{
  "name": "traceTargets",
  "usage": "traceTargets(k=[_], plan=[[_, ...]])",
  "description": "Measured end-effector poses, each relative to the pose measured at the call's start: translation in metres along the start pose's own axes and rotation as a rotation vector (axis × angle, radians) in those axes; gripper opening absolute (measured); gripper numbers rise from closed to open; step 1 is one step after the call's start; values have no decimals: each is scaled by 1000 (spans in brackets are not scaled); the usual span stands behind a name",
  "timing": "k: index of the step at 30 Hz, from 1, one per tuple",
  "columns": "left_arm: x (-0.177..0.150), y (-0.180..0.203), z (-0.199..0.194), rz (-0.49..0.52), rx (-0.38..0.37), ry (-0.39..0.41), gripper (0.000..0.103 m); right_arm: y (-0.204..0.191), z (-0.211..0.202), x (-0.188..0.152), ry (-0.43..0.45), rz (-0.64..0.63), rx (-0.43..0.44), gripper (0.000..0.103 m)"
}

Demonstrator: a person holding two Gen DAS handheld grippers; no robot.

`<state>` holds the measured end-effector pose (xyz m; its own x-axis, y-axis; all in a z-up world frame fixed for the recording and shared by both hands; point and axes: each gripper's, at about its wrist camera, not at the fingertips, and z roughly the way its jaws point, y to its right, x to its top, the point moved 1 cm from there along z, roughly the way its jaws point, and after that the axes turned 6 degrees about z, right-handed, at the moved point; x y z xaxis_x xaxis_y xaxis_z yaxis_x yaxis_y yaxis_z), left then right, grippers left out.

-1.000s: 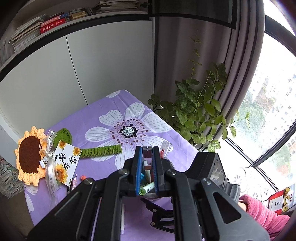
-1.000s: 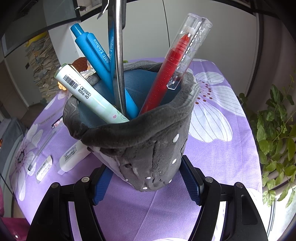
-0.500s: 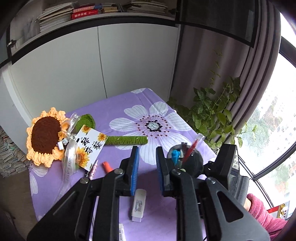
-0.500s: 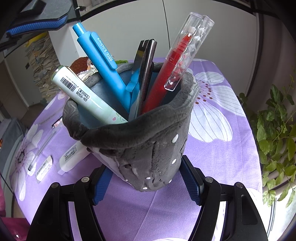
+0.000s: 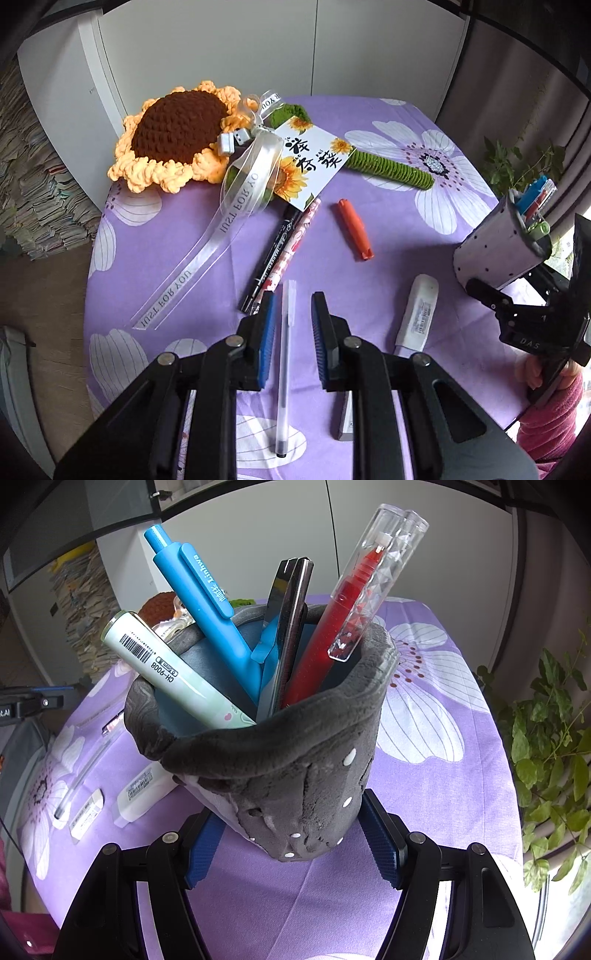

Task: Organize stationery
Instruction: 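Grasp the clear gel pen on the table with the left tool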

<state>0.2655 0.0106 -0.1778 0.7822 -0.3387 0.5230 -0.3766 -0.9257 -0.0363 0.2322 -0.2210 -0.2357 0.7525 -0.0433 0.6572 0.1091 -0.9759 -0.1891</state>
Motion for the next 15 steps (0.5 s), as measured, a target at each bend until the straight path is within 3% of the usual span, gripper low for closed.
traceTargets(k=[15], plan=[[-2, 1, 49, 11, 41, -110, 17, -1, 0, 1, 1, 4, 4, 72]])
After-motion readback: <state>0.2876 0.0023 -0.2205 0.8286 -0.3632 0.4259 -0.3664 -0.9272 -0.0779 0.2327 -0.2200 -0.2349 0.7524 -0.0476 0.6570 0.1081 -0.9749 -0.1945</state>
